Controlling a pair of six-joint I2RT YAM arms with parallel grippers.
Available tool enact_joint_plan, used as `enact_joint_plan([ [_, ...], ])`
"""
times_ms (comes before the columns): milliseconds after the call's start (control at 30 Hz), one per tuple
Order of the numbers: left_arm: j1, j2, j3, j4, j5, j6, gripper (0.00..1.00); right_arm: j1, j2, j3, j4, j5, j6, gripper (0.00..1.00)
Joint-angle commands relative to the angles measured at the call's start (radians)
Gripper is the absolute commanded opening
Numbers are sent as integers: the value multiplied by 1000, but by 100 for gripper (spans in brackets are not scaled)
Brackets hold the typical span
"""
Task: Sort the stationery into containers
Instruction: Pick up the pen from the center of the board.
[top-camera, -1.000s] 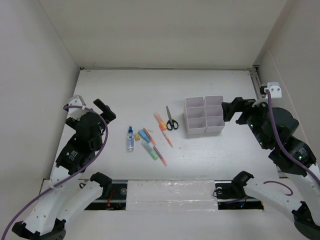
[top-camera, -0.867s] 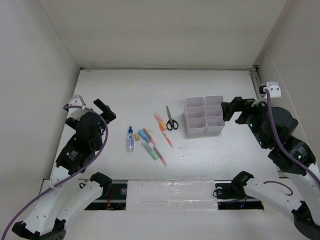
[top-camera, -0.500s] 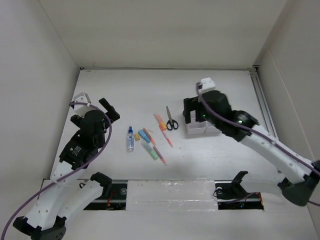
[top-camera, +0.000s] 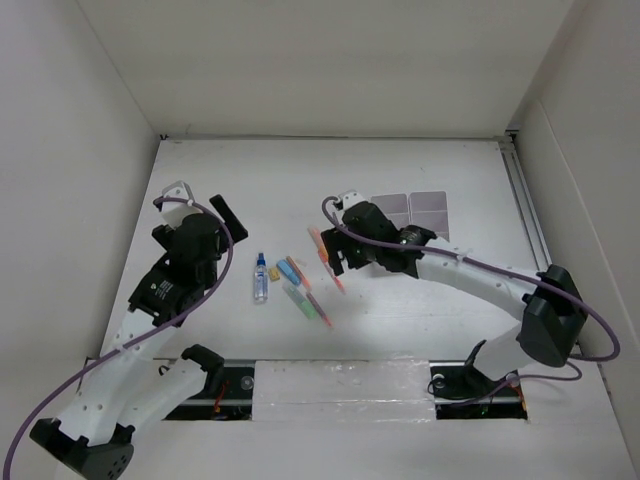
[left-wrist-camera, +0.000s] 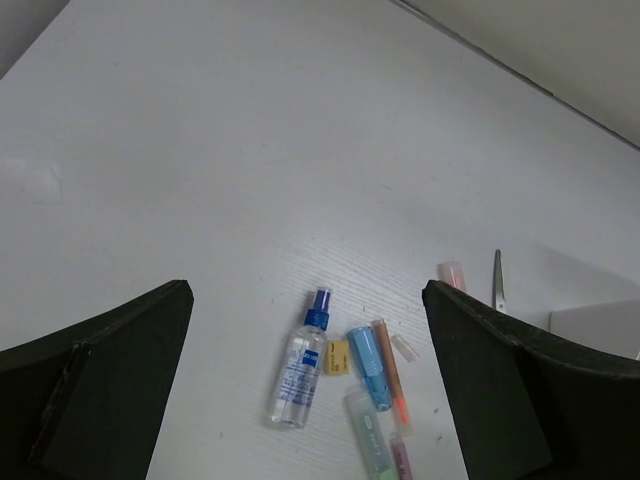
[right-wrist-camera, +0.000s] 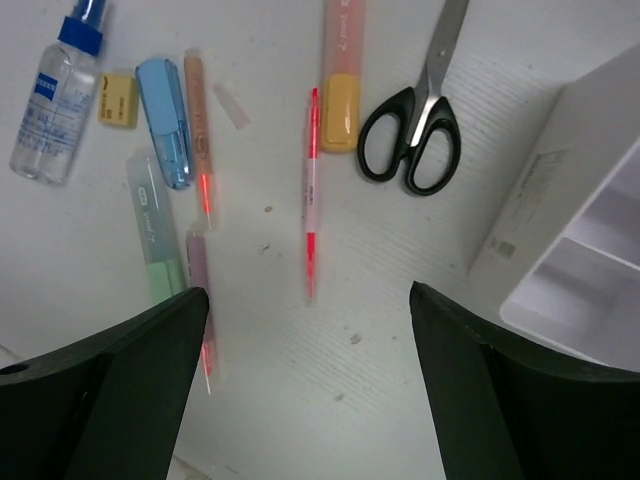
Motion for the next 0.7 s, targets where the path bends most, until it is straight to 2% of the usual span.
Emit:
enact_joint_plan([
  [0,2,-17,17,6,-11,-3,100,19,45,-28,108,-58,16,87],
  [433,2,-17,17,6,-11,-3,100,38,229,-19,146,-1,25,79],
  [500,2,-17,17,6,-11,-3,100,38,269,-4,146,10,25,73],
  [667,2,-17,17,6,-2,-3,100,38,300,6,146,10,16,73],
])
